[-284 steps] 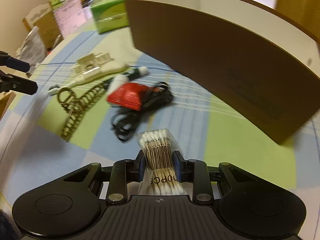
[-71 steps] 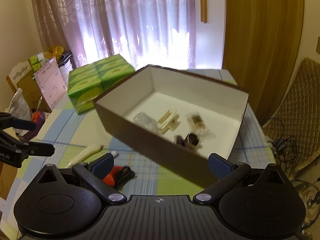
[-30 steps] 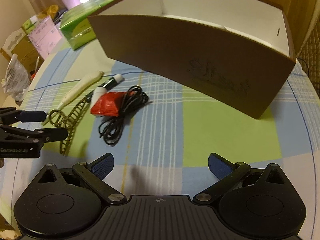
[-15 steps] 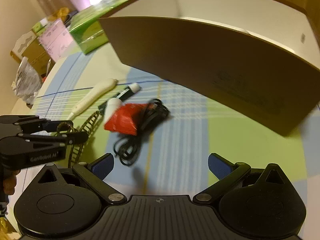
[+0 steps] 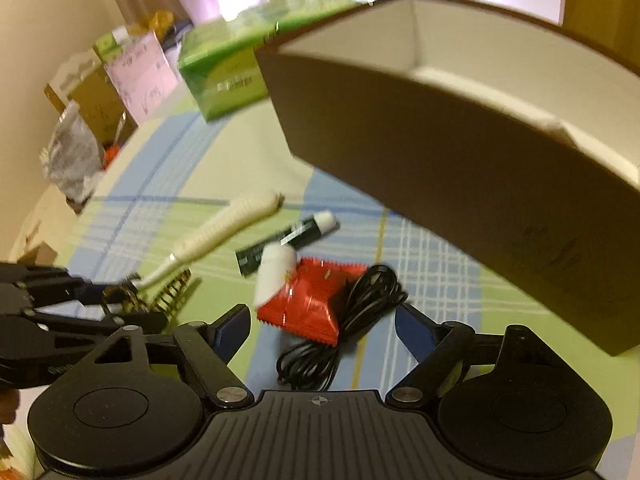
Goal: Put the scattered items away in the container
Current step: 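Grasp the leopard-print hair clip with the left tool while the right tool grasps the black cable, then carry the hair clip and cable into the brown box and open both tools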
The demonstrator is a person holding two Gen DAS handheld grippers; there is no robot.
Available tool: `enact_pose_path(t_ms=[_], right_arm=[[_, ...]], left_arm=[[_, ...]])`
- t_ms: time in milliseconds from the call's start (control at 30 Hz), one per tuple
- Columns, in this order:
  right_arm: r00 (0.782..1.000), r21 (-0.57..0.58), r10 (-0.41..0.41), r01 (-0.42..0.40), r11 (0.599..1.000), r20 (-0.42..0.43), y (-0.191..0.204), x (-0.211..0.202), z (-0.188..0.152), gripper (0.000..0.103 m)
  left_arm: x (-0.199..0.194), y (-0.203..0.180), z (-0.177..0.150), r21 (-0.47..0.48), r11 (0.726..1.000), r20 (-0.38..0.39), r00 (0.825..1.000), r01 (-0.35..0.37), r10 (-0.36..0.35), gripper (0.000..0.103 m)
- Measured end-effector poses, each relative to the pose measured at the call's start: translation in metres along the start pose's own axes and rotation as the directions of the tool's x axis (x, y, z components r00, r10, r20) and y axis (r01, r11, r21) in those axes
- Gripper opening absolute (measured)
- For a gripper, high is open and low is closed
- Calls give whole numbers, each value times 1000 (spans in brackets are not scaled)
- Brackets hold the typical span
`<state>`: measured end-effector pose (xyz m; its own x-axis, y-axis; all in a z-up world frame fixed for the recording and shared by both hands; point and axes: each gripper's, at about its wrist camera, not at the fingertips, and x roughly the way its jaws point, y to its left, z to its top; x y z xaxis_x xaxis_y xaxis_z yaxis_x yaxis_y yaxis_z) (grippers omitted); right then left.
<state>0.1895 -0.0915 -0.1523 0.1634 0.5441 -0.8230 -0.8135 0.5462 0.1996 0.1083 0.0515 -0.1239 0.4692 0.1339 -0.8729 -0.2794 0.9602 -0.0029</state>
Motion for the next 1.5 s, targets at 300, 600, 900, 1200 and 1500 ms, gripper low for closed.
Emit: enact_pose_path(t_ms=[300, 600, 900, 1200, 1500], right_arm=[[995, -135, -96, 93, 987, -18, -5, 3, -17, 32], [987, -85, -146, 140, 987, -70, -47, -37, -46, 29], [991, -95, -134, 132, 987, -16, -47, -61, -61, 87], [995, -198, -101, 103, 975, 21, -36, -22, -42, 34], [996, -155, -83, 84, 984, 15, -39, -36, -52, 25]], left_arm=[[3, -1, 0, 24, 1000, -3, 1000, -9, 9, 36], [1, -5, -3, 42, 999, -5, 1000, 0, 0, 36], [-1, -14, -5, 58, 998, -16, 1000, 23, -23, 38], [4, -16, -1, 49, 998, -19, 1000, 25, -24, 39], [2, -26, -4, 95, 995, -11, 999, 35, -35, 37]])
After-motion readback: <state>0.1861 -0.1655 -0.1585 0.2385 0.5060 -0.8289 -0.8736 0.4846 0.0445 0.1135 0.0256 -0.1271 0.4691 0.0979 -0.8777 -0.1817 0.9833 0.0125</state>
